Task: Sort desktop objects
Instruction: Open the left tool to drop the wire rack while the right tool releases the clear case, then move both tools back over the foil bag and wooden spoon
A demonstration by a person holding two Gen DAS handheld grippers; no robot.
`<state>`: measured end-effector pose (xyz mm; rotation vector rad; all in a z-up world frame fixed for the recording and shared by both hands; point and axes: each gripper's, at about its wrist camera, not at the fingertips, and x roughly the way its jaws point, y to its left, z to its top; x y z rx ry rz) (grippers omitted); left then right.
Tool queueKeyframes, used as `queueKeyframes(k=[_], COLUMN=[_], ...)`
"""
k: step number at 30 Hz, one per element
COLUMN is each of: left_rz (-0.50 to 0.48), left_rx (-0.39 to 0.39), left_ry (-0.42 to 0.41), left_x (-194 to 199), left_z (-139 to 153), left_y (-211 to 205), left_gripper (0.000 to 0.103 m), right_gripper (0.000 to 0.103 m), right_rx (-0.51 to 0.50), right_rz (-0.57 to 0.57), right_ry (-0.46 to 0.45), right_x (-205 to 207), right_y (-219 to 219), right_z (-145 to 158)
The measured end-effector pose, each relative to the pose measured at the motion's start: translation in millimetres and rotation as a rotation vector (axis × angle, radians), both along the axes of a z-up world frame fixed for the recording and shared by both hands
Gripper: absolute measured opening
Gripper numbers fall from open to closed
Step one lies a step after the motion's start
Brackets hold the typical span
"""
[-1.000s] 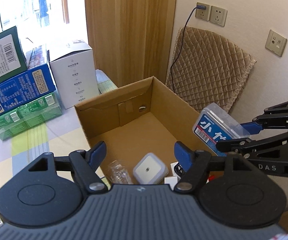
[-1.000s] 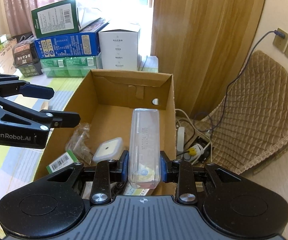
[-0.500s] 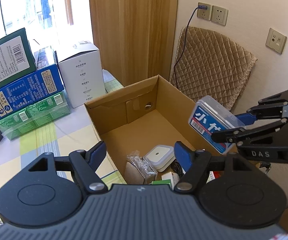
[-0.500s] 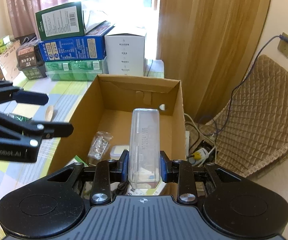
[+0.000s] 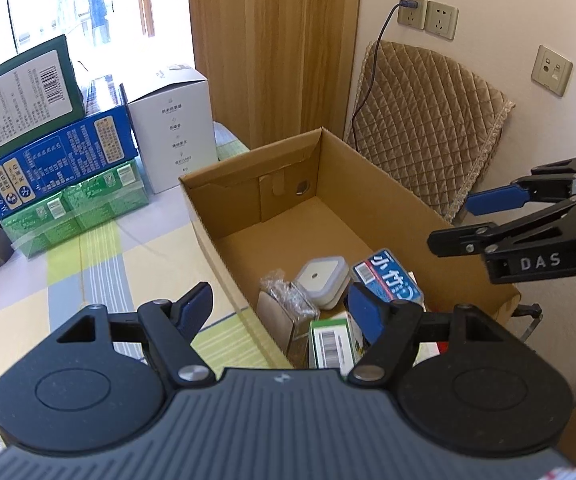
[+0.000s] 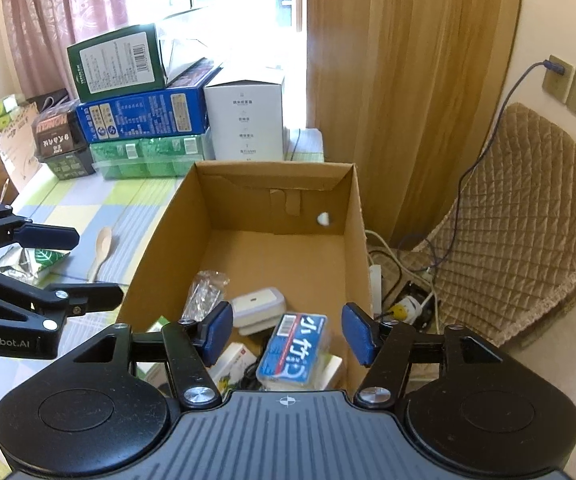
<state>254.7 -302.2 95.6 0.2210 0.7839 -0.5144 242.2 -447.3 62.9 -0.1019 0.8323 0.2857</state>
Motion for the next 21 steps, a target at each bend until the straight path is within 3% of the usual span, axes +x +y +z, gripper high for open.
queueKeyframes(k=[5, 15, 21], left_rz=[0.008, 0.018, 0.033], left_rx=[0.009, 0.009, 0.007], left_ry=[-0.006, -0.028, -0.041], left_x=[-14.9, -49.7, -71.9], left_z=[5.1, 22.3, 29.3], left_y=[7.7, 25.3, 43.0], left_gripper=[0.074, 0.085, 0.093], right_gripper=[0.064, 0.088, 0.097], right_rx=[-0.001, -0.010, -0.023], right_rz=[0.005, 0.018, 0.016], right_ry=[-0.005, -0.040, -0.059], right_x=[-15.3, -52.0, -72.6], right_y=[0.1, 8.9, 15.4], right_z=[7.4, 26.4, 34.5])
